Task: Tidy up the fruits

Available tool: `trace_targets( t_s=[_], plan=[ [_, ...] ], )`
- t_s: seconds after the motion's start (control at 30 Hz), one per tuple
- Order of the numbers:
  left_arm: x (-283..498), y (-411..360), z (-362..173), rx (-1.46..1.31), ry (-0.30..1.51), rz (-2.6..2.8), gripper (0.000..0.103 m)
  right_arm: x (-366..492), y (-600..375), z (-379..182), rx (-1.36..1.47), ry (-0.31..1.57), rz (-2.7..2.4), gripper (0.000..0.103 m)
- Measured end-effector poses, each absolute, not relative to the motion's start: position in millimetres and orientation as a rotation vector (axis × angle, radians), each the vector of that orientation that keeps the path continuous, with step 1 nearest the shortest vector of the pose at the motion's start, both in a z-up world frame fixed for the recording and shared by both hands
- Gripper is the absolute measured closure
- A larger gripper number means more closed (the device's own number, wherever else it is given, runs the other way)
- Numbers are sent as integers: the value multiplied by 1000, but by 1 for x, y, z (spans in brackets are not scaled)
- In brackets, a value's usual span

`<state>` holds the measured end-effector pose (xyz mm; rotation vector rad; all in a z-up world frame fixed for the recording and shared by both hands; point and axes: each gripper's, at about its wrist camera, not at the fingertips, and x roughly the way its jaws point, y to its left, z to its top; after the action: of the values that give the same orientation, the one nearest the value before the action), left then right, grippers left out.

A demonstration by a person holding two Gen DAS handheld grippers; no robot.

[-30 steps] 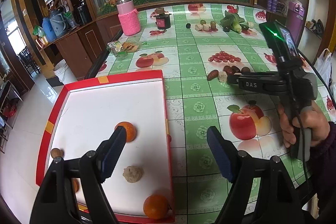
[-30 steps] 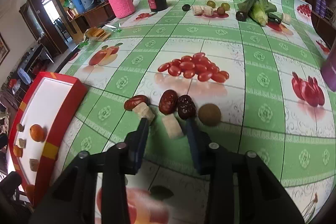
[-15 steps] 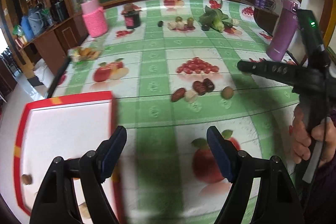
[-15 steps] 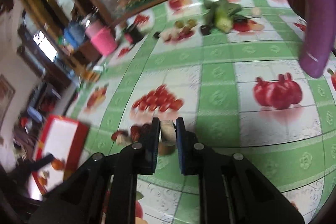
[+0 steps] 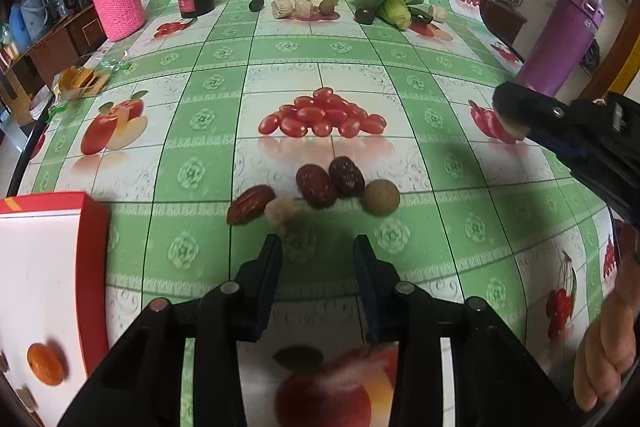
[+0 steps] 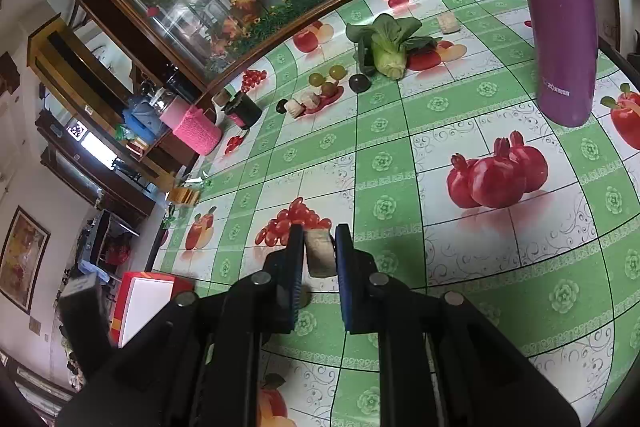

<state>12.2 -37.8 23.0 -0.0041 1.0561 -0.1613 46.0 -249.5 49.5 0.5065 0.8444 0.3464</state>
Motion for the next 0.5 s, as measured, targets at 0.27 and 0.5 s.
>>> trace_targets(
  t_s=[0.27, 0.5],
  plan=[
    [24, -33, 18, -40, 1054, -192, 96, 45, -241, 49, 468, 844, 349, 86],
    [6, -21, 35, -23, 980, -196, 98, 43, -228, 47, 396, 829, 339, 86]
  ],
)
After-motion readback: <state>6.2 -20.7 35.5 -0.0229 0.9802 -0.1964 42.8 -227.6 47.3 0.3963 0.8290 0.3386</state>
